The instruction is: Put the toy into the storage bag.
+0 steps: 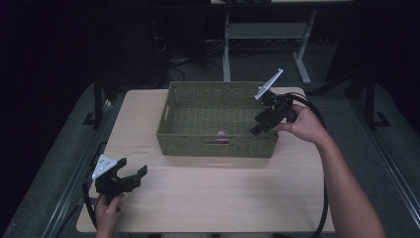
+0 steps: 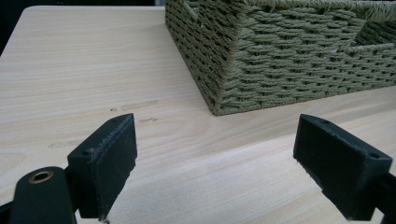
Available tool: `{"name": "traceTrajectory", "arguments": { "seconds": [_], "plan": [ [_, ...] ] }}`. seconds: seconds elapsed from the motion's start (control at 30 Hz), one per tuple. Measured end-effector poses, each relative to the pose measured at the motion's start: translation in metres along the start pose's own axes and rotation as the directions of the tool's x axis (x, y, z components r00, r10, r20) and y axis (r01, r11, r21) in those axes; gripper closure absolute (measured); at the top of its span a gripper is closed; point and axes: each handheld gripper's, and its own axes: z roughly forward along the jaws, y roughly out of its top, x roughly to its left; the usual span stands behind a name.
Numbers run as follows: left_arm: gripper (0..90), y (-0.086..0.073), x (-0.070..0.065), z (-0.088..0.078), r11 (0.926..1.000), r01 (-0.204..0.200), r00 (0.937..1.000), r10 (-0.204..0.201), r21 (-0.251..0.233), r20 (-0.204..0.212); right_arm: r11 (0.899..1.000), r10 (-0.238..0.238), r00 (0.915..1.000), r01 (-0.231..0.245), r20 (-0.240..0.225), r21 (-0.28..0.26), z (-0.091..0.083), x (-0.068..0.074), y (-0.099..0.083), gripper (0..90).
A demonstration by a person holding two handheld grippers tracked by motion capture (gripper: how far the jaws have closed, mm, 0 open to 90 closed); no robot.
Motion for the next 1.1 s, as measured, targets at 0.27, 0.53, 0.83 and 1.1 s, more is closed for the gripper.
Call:
{"name": "traceTrajectory", "arguments": {
  "seconds": [0.27, 0.53, 0.83, 1.1],
  "plan": [
    [13.0, 0.000, -0.001, 0.000, 1.0000, -0.006, 1.0000, 0.006, 0.003, 0.002, 1.000, 0.004, 0.9999, -0.004, 0.014, -0.002, -0.006, 0.007, -0.016, 34.3],
    [13.0, 0.000, -0.001, 0.000, 1.0000, -0.005, 1.0000, 0.005, 0.002, 0.002, 1.000, 0.018, 0.9995, -0.018, 0.026, -0.003, -0.011, 0.012, -0.035, 34.0],
    [13.0, 0.000, 0.000, 0.000, 1.0000, -0.001, 1.0000, 0.001, 0.000, -0.003, 1.000, 0.023, 0.9990, -0.023, 0.038, -0.016, -0.014, 0.021, -0.055, 33.8],
    [13.0, 0.000, -0.001, 0.000, 1.0000, -0.002, 1.0000, 0.002, 0.000, -0.002, 0.999, 0.032, 0.9986, -0.032, 0.041, -0.013, -0.009, 0.029, -0.074, 33.2]
  ]
}}
